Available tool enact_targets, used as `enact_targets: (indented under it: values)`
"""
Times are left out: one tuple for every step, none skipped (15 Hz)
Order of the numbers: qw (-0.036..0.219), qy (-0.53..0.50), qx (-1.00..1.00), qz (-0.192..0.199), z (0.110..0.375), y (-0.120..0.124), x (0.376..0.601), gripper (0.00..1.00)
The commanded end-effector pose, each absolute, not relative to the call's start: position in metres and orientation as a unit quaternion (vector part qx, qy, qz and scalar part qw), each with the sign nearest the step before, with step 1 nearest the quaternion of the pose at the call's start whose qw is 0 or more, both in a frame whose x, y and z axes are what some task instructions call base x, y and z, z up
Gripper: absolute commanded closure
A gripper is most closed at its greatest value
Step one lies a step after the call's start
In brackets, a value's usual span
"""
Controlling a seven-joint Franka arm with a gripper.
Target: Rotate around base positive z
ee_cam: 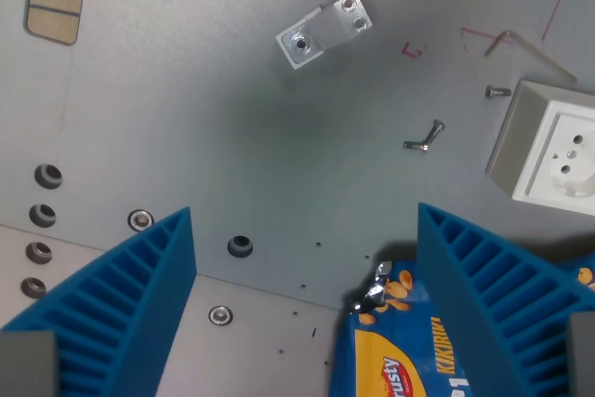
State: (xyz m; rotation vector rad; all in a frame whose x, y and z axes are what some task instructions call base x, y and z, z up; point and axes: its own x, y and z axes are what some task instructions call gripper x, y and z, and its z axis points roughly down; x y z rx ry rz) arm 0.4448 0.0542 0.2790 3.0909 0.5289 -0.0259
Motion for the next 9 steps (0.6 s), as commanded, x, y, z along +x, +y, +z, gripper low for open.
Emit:
enact_targets:
  values:
    - [0.004, 0.223, 0.975, -0.005, 0.2814, 0.0544, 0.4451, 0.00]
    - [0.004, 0.229, 0.973, -0.005, 0.2814, 0.0544, 0.4451, 0.00]
    - [0.004, 0.236, 0.972, -0.005, 0.2814, 0.0544, 0.4451, 0.00]
    - [0.004, 0.242, 0.970, -0.005, 0.2814, 0.0544, 0.4451, 0.00]
    - [0.004, 0.249, 0.969, -0.005, 0.2814, 0.0544, 0.4451, 0.00]
    - [0.004, 0.255, 0.967, -0.005, 0.2814, 0.0544, 0.4451, 0.00]
    - [0.004, 0.262, 0.965, -0.005, 0.2814, 0.0544, 0.4451, 0.00]
    - [0.004, 0.268, 0.963, -0.005, 0.2814, 0.0544, 0.4451, 0.00]
    - [0.004, 0.274, 0.962, -0.005, 0.2814, 0.0544, 0.4451, 0.00]
